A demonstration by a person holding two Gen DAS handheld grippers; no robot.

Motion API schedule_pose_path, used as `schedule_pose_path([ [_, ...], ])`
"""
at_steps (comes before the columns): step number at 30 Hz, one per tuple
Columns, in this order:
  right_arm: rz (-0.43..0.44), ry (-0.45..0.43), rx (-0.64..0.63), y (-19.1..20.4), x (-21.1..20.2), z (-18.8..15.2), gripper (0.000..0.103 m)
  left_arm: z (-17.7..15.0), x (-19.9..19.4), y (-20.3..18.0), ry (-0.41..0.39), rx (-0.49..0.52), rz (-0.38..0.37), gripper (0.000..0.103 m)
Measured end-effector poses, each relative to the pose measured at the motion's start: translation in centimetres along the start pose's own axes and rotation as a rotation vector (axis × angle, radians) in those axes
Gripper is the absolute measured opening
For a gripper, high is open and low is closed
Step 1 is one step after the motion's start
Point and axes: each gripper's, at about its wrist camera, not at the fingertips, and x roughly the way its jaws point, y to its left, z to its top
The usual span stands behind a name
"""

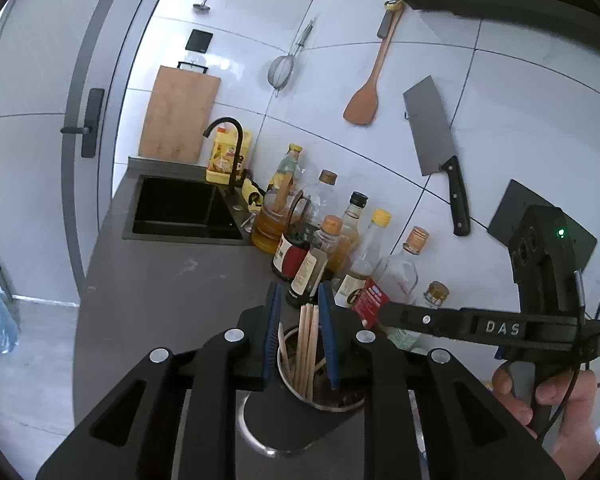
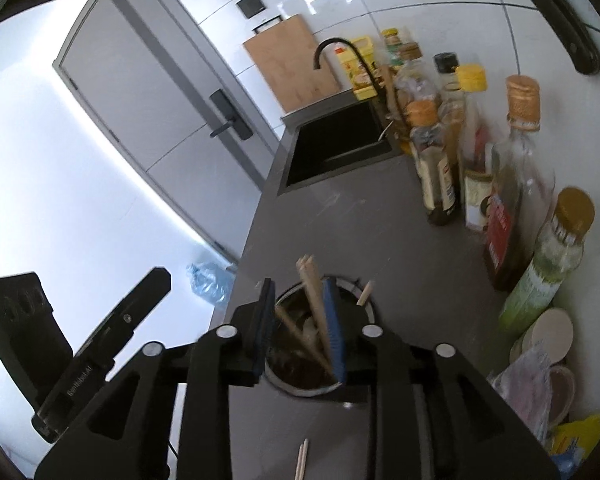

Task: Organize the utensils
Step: 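Lower the chopstick into the holder and open the right tool, then move the right tool back to the last two chopsticks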

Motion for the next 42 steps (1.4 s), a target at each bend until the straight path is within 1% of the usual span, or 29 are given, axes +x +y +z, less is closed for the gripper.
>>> schedule_pose_path([
  [4,0.013,0.013,-0.023,1.5,-1.1,-1.4,0.027,-0.3,-2.5,-0.6,-0.005,0.009,0.011,0.019],
  [5,0.015,0.019,-0.03,1.9,-1.4,-1.7,0.029,-0.4,-3.1,-0.7,-0.001,0.009,0.014,0.023],
  [6,0.017,0.028,-0.04,2.3,-1.8,-2.2,0.036,-0.6,-3.7,-0.8,0.009,0.009,0.026,0.031],
  [8,0.013,0.037,-0.054,2.9,-2.4,-2.9,0.04,-0.9,-4.6,-0.8,0.009,0.003,0.028,0.034],
  [9,0.008,0.044,-0.057,3.0,-2.5,-3.1,0.04,-1.2,-5.3,-0.8,0.018,-0.002,0.038,0.034],
  [11,-0.008,0.083,-0.054,3.2,-2.5,-4.0,0.04,-1.8,-6.0,-0.6,0.035,-0.011,0.057,0.034],
  [12,-0.021,0.126,-0.027,2.9,-2.1,-4.7,0.04,-2.3,-6.4,-0.6,0.04,-0.011,0.081,0.034],
  [13,-0.018,0.161,0.003,2.6,-1.8,-5.3,0.04,-2.8,-6.7,-0.4,0.053,-0.013,0.086,0.034],
  [15,0.012,0.222,0.04,2.2,-1.0,-6.6,0.04,-4.1,-6.9,0.0,0.099,-0.045,0.085,0.034],
  [18,0.0,0.273,0.047,2.1,-0.1,-8.3,0.04,-5.9,-6.9,0.4,0.168,-0.062,0.084,0.034],
  [19,-0.002,0.287,0.046,2.1,0.1,-8.8,0.04,-6.6,-6.9,0.5,0.205,-0.063,0.089,0.034],
  [21,-0.005,0.321,0.046,2.2,0.8,-10.1,0.04,-8.3,-6.7,0.7,0.279,-0.095,0.055,0.034],
  [24,-0.02,0.359,0.043,2.1,1.4,-11.6,0.04,-10.3,-6.9,0.6,0.333,-0.089,0.061,0.034],
  [27,-0.034,0.397,0.043,1.9,1.8,-13.0,0.04,-12.0,-7.0,0.9,0.383,-0.108,0.062,0.034],
  [33,-0.046,0.463,0.022,2.3,3.1,-15.6,0.04,-14.5,-6.9,1.8,0.482,-0.135,0.088,0.034],
  [34,-0.047,0.477,0.017,2.4,3.4,-15.9,0.037,-14.7,-6.7,1.9,0.499,-0.136,0.091,0.034],
  [35,-0.054,0.496,0.01,2.4,3.9,-16.4,0.028,-15.1,-6.6,2.1,0.517,-0.135,0.095,0.034],
  [36,-0.067,0.509,0.008,2.4,4.4,-16.7,0.023,-15.4,-6.5,2.2,0.535,-0.135,0.095,0.034],
  [40,-0.076,0.574,0.031,1.7,6.2,-18.1,0.023,-17.1,-6.2,2.7,0.602,-0.146,0.064,0.034],
  [42,-0.084,0.607,0.026,1.3,7.2,-18.7,0.023,-17.8,-6.1,2.8,0.611,-0.143,0.073,0.034],
])
